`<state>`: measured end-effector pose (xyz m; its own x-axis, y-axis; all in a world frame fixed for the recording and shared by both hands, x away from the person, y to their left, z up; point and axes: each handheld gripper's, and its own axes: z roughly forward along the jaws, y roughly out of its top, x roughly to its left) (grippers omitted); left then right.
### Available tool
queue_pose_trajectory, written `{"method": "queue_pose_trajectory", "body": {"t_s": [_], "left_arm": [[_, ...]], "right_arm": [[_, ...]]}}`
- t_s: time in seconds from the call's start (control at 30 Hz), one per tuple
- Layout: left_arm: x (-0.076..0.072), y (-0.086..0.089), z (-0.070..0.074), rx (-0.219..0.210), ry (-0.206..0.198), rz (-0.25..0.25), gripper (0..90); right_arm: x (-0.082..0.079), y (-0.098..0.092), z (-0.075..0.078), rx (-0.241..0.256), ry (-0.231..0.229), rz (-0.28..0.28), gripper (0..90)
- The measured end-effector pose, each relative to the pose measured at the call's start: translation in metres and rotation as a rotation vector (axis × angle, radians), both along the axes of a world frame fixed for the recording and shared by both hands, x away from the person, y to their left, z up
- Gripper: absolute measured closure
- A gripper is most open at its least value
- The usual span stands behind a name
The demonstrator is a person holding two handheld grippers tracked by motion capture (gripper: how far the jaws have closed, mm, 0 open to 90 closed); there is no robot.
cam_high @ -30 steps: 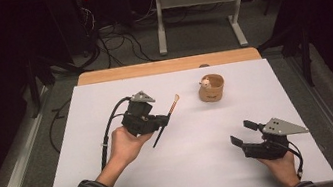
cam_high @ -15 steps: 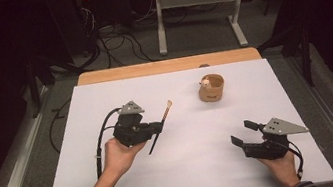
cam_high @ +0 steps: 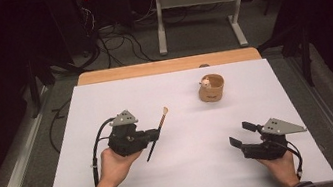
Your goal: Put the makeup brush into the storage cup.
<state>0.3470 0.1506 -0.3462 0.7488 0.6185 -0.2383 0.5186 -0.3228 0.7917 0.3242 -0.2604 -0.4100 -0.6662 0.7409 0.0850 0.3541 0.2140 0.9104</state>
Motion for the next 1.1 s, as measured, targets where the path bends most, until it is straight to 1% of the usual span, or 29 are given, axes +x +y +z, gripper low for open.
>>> {"method": "queue_pose_trajectory", "body": {"t_s": [0.1, 0.23, 0.27, 0.37, 0.4, 0.47, 0.53, 0.6, 0.67, 0.7, 0.73, 0.77, 0.83, 0.93, 1.0, 1.1], "left_arm": [[-0.004, 0.004, -0.002, -0.013, -0.008, 0.002, 83.2], [-0.008, 0.007, -0.005, -0.014, -0.008, 0.002, 83.2], [-0.009, 0.008, -0.006, -0.018, -0.010, 0.002, 83.2], [-0.011, 0.008, -0.009, -0.022, -0.016, 0.003, 83.2], [-0.013, 0.008, -0.010, -0.029, -0.020, 0.004, 83.2], [-0.015, 0.008, -0.013, -0.044, -0.019, -0.001, 83.2], [-0.016, 0.007, -0.017, -0.049, -0.020, -0.003, 83.2], [-0.016, 0.007, -0.020, -0.060, -0.019, -0.006, 83.2], [-0.015, 0.006, -0.021, -0.050, -0.024, -0.008, 83.2], [-0.015, 0.005, -0.022, -0.063, -0.023, -0.012, 83.2], [-0.016, 0.004, -0.023, -0.063, -0.024, -0.014, 83.2], [-0.016, 0.002, -0.024, -0.053, -0.030, -0.016, 83.2], [-0.017, -0.001, -0.027, -0.048, -0.033, -0.025, 83.2], [-0.019, -0.002, -0.027, -0.052, -0.041, -0.033, 83.2], [-0.020, -0.002, -0.026, -0.063, -0.047, -0.032, 83.2], [-0.021, 0.000, -0.025, -0.072, -0.054, -0.033, 83.2]], "right_arm": [[0.000, 0.000, 0.000, -0.004, -0.003, -0.006, 25.8], [-0.001, 0.000, 0.000, -0.001, -0.007, -0.005, 26.0], [-0.001, 0.000, 0.000, 0.000, -0.007, -0.005, 27.6], [-0.001, -0.001, 0.001, 0.038, -0.002, 0.007, 30.4], [-0.001, -0.001, 0.001, 0.043, 0.002, 0.010, 30.4], [-0.001, 0.000, 0.001, 0.037, 0.011, 0.015, 30.5], [0.000, 0.000, 0.000, 0.036, 0.016, 0.022, 30.2], [-0.001, 0.001, 0.000, 0.026, 0.016, 0.017, 30.3], [0.000, 0.001, 0.000, 0.018, 0.019, 0.020, 30.3], [0.000, 0.001, 0.000, 0.012, 0.025, 0.021, 30.2], [0.000, 0.001, 0.000, 0.005, 0.032, 0.018, 30.3], [0.000, 0.001, 0.000, 0.002, 0.034, 0.015, 30.3], [0.000, 0.001, 0.000, -0.001, 0.040, 0.017, 29.9], [-0.001, 0.002, 0.001, -0.001, 0.052, 0.020, 29.1], [-0.001, 0.002, 0.003, 0.005, 0.070, 0.019, 28.4], [-0.002, 0.002, 0.004, -0.005, 0.084, 0.021, 27.9]]}}
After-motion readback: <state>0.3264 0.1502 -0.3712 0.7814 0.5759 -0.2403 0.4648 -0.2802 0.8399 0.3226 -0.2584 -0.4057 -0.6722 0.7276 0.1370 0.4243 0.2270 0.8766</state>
